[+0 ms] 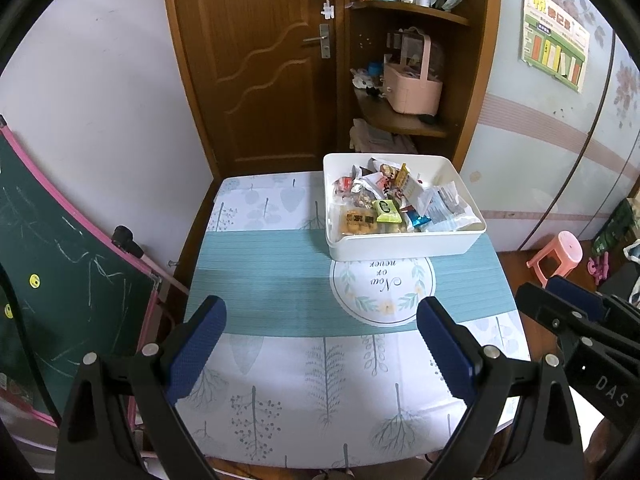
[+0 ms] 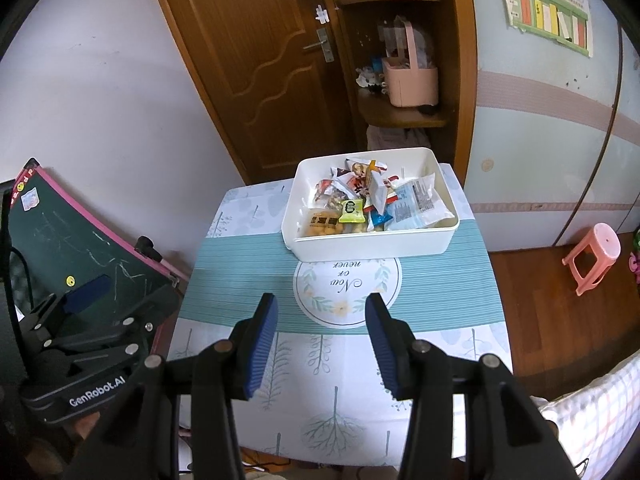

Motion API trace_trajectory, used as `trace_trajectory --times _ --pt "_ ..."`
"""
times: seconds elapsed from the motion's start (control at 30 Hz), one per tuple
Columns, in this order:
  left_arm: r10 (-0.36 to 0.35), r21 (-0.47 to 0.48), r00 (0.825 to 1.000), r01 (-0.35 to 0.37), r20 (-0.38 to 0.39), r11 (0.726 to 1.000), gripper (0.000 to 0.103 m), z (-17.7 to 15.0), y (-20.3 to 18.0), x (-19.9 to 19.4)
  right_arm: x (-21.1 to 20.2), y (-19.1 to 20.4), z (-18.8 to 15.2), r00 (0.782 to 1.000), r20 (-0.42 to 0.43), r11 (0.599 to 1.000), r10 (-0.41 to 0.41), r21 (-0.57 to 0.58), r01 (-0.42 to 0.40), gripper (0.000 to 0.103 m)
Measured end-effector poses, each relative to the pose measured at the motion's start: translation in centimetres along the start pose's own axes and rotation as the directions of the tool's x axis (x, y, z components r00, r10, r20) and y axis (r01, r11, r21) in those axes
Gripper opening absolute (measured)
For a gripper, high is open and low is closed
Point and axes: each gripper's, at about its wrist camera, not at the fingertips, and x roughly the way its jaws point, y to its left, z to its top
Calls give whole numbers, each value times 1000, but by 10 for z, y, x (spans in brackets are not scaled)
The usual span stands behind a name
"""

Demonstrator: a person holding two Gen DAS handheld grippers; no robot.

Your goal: Organize snacks

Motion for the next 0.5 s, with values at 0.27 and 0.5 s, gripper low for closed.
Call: trace_trajectory --times 0.27,0.5 --pt "-16 10 1000 16 1 1000 96 -7 2 -5 -4 1 -3 1000 0 1000 -5 3 5 46" --pt "-17 10 1000 17 1 1000 96 -8 2 -6 -8 2 -7 1000 1 1000 -8 2 8 46"
